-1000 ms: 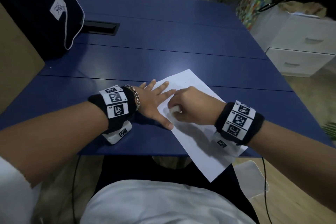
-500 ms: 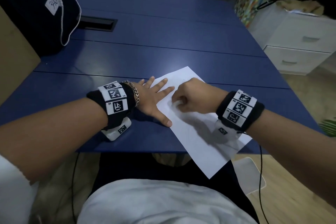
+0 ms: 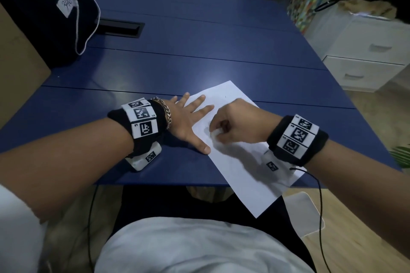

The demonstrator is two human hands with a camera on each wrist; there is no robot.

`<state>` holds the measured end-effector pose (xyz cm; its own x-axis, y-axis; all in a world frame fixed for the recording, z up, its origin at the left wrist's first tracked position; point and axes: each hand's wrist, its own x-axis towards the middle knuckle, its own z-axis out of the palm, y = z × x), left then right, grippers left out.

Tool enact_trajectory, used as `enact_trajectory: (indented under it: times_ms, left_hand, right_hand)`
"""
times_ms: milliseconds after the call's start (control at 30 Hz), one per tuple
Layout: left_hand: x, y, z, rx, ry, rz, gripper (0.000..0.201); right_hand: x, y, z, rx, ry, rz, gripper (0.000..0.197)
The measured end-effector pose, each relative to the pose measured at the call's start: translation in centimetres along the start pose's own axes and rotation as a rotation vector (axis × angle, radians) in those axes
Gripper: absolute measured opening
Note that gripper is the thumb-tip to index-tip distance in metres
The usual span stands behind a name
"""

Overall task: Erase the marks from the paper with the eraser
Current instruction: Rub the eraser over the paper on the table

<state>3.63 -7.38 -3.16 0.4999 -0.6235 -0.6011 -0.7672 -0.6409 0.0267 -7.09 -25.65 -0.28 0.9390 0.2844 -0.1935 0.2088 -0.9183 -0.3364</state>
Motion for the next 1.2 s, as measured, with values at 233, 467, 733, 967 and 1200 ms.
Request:
enact_trajectory:
  times_ms: [233,467,733,967,1200]
  left_hand:
    - [0.2,-0.1,0.0,-0.001,-0.009,0.005,0.143]
    - [0.5,-0.1,0.1,0.004,-0.009,0.004,0.143]
    - [0.2,0.1,0.1,-0.003,0.06,0.043,0.132]
    - [-0.1,0.3,-0.2,-0.034,0.078,0.061,0.117]
    - [-0.3,0.5,-0.2,-0.013,0.066,0.047,0.115]
  right_hand:
    - [0.9,0.3,-0.4,0.004,0.056,0.012,0.021]
    - [-1.2,-0.3,-1.0,0.075,-0.198,0.033,0.02]
    - [-1.2,1.1,0.0,-0.037,0.089,0.083,0.011]
    - [-2.9,-1.1,1.1,-0.105,0.015,-0.007,0.007]
    - [-3.6,0.0,0.5,-0.177,0.08,0.102,0.014]
